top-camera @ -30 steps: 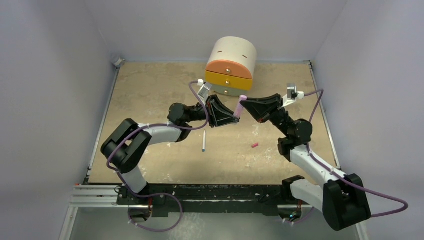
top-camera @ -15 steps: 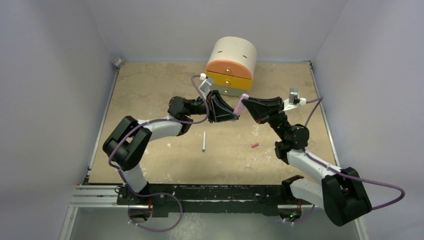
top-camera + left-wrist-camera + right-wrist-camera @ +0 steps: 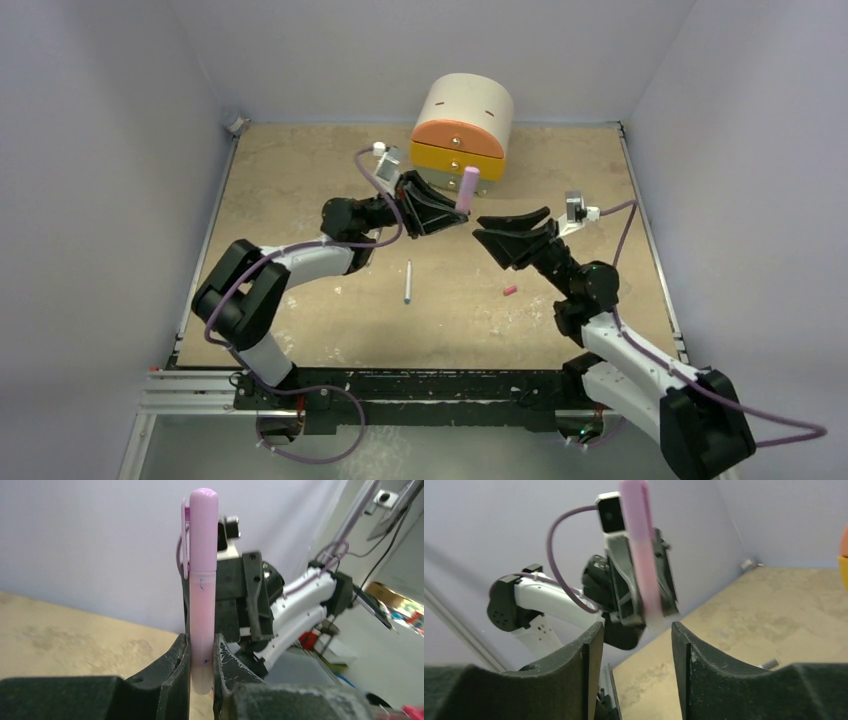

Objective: Insert the pens into the pen caps

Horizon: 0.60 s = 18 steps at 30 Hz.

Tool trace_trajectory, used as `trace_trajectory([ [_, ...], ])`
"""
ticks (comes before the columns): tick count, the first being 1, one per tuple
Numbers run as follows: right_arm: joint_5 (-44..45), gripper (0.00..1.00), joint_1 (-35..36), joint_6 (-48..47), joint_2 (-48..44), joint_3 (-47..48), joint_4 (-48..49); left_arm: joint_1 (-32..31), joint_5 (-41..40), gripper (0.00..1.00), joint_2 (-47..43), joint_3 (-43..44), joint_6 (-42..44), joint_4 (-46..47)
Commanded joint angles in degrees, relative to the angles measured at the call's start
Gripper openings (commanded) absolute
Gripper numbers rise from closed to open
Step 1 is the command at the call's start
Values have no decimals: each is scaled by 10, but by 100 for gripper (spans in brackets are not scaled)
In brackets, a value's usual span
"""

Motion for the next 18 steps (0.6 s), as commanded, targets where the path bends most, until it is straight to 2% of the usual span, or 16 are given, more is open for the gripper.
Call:
trace_trajectory([
  [1, -4, 56, -29, 0, -93, 4, -136, 17, -106, 0, -50, -58, 6, 101],
  [4, 37, 58, -49, -19, -145, 31, -196, 19, -120, 0, -48, -115, 10, 94],
  [6, 53, 58, -53, -28, -161, 38, -221, 22, -161, 0, -57, -143, 52, 21],
  [11, 35, 58, -53, -109, -139, 70, -349, 25, -397, 0, -123, -125, 238, -401],
  [14, 37, 57, -54, -133, -132, 66, -384, 26, -524, 0, -136, -66, 291, -622],
  [16, 39, 57, -53, -151, -125, 66, -405, 26, -566, 0, -129, -10, 320, -756],
  [18, 45, 57, -54, -172, -114, 71, -424, 26, -589, 0, -130, 6, 323, -833],
])
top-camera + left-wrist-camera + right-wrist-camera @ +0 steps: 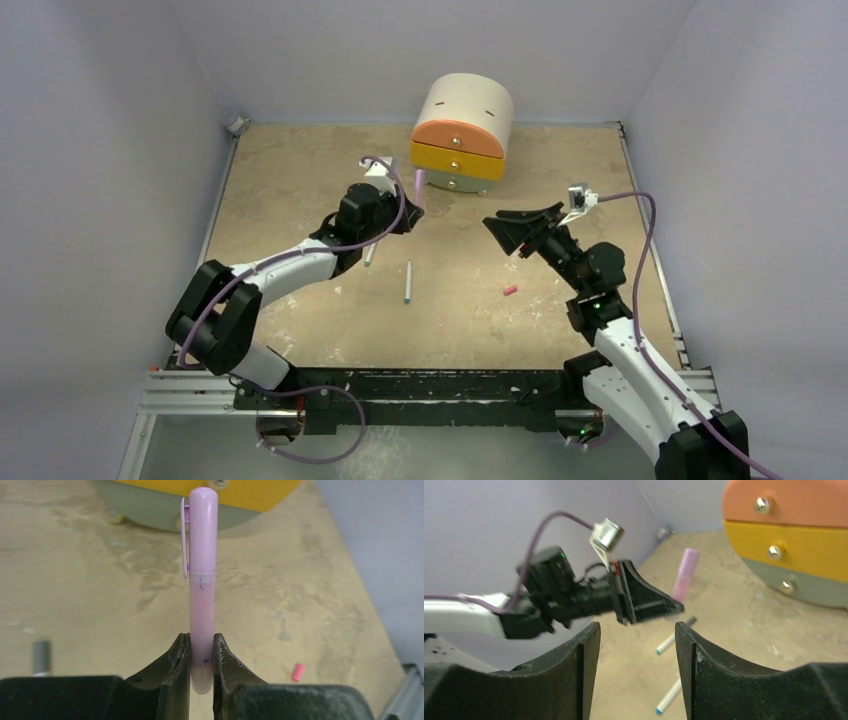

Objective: Insert the pens into the pen caps

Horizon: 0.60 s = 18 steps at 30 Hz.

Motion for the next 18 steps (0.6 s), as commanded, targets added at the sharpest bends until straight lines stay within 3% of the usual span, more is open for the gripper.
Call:
trace_trajectory([
  [1, 20, 57, -2, -69, 14, 23, -62, 4, -152, 0, -22, 68, 81, -287],
  [6, 11, 57, -2, -70, 42, 22, -60, 4, -194, 0, 25, 68, 95, -370],
  [13, -2, 56, -2, -66, 68, 17, -45, 3, -176, 0, 67, 40, 87, -336],
  [18, -12, 56, -1, -71, 76, 10, -58, 3, -180, 0, 96, 54, 98, -362],
])
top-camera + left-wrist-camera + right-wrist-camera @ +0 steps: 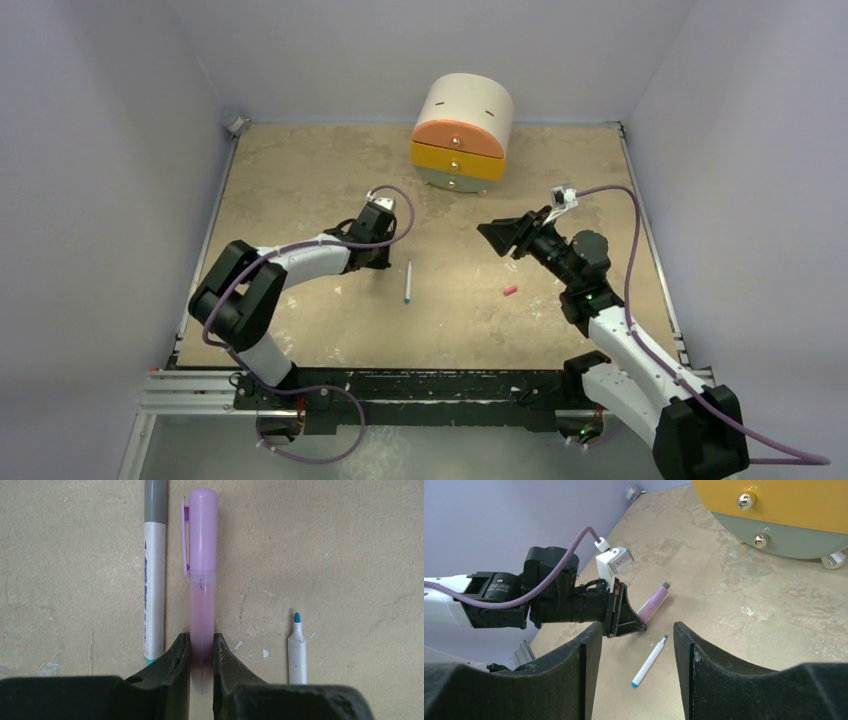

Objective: Insert the pens into the pen caps

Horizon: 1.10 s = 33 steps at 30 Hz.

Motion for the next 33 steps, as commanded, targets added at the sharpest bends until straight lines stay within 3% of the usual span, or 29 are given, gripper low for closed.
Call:
trace_trajectory([
  [1, -21, 56, -1, -16, 5, 7, 6, 2, -13, 0, 20, 18, 21, -13],
  [5, -20, 56, -1, -25, 1, 1, -8, 2, -12, 2, 25, 14, 23, -24],
  [7, -16, 56, -1, -34, 5, 3, -12, 2, -15, 11, 25, 14, 21, -27],
  [17, -18, 54, -1, -52, 49, 20, -37, 1, -17, 33, 7, 33, 18, -47],
  [28, -11, 53, -1, -65, 59, 20, -50, -19, -55, 35, -88, 66, -7, -72],
  [33, -4, 51, -1, -65, 67, 20, -43, -46, -61, 36, -77, 84, -16, -80],
])
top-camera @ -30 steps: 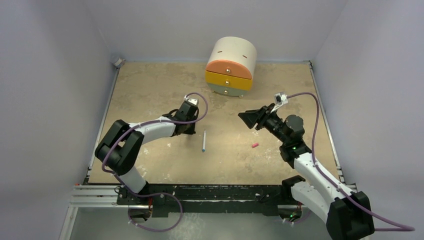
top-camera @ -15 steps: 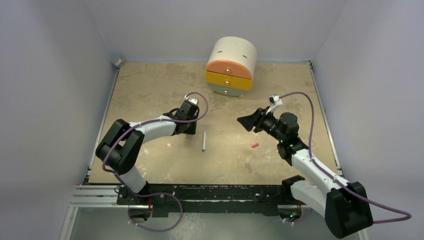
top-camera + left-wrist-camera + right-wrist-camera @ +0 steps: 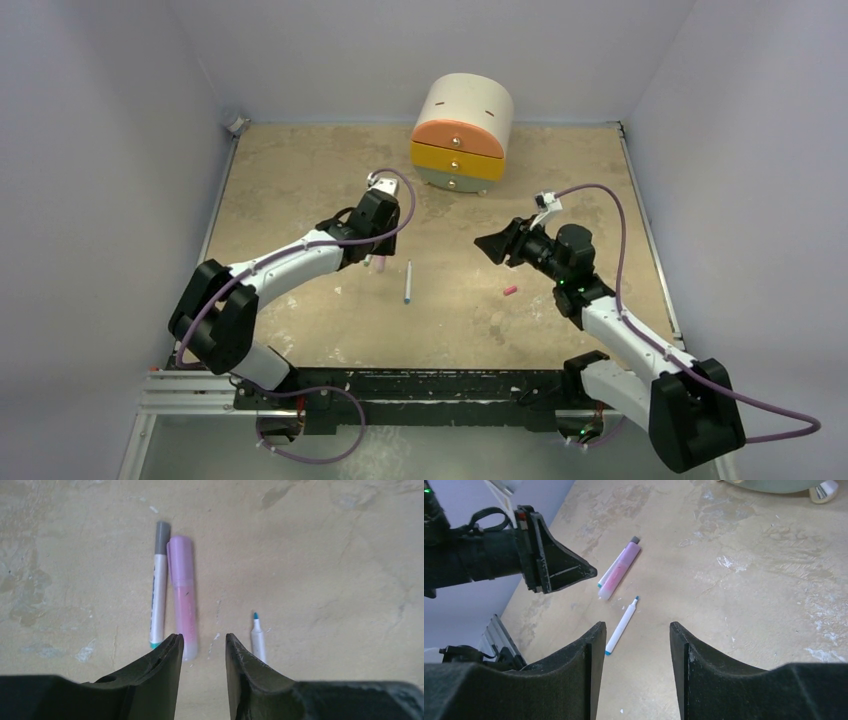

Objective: Insert the pens into the pen caps

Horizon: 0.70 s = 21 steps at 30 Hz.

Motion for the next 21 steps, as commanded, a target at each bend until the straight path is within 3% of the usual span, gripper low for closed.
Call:
trace_trajectory([
  [1, 13, 51, -1, -13, 6, 21, 23, -26, -19, 36, 6, 31, -20, 1],
  [4, 15, 50, -1, -19, 12, 21, 12, -54, -46, 40, 30, 37, -41, 0],
  [7, 19, 49, -1, -20, 13, 20, 4, -101, -131, 45, 27, 20, -97, 22],
  [13, 32, 48, -1, -26, 14, 15, -1, -157, -171, 53, 60, 12, -163, 7],
  [21, 35, 48, -1, -23, 33, 15, 9, -168, -211, 56, 108, 31, -203, -39],
])
